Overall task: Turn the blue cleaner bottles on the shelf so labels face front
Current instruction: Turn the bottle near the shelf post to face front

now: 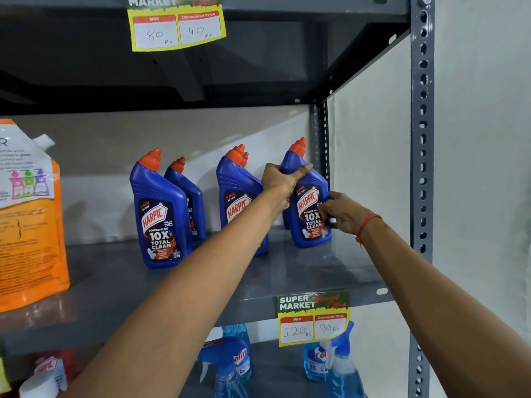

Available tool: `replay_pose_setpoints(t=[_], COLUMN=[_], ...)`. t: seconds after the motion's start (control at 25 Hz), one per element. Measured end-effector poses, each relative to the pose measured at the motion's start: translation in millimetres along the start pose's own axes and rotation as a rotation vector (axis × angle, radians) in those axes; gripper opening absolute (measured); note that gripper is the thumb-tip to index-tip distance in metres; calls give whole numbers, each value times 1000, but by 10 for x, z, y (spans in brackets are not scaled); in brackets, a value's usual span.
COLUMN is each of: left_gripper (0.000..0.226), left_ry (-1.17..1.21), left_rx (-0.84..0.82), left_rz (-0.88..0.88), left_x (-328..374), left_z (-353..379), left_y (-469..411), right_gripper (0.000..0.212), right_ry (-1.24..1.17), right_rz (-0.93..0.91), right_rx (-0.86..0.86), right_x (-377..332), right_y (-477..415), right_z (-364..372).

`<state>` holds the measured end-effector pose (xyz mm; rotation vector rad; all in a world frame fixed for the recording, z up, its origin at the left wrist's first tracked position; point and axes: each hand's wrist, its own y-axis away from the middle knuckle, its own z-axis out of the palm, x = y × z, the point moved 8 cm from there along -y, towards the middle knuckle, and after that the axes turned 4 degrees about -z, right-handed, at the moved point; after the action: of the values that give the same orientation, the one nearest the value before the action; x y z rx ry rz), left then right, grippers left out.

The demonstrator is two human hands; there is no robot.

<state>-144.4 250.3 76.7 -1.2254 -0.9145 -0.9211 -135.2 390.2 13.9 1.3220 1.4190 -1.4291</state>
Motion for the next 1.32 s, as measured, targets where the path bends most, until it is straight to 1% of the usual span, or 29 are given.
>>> replay_pose_setpoints(t=[0.2,0.32,0.44,0.56,0.68,0.8,0.96,1.12,1.32], left_gripper=[50,44,41,43,46,46,36,44,52], left_ry=[13,-7,-55,-81,-120,-148,-162,-176,-184], left_rx=[34,-20,-81,-159,-222,-260,-260,-233,-225], left_rz=[22,36,-38,-162,-210,-172,-153,-127,-133], left_x=[-71,-102,-373,-721,-832,-753,-677,-642,-588], left_z=[27,57,58,35,-2,2,9,-2,-15], left_y=[-31,-19,38,165,263,382,613,723,805], right_gripper=[36,33,33,34,28,24,22,25,23], right_ry=[-60,-100,-93,7,143,270,355,419,436], right_rz=[38,45,23,25,13,-7,-41,-97,-103], right_rx=[-2,-7,-11,-59,-76,-54,-53,-24,-20], right_x=[77,138,175,228,223,173,163,116,87], right_y=[-31,-32,-17,24,99,208,412,539,589], right_z=[17,38,43,60,52,-45,-182,-206,-188])
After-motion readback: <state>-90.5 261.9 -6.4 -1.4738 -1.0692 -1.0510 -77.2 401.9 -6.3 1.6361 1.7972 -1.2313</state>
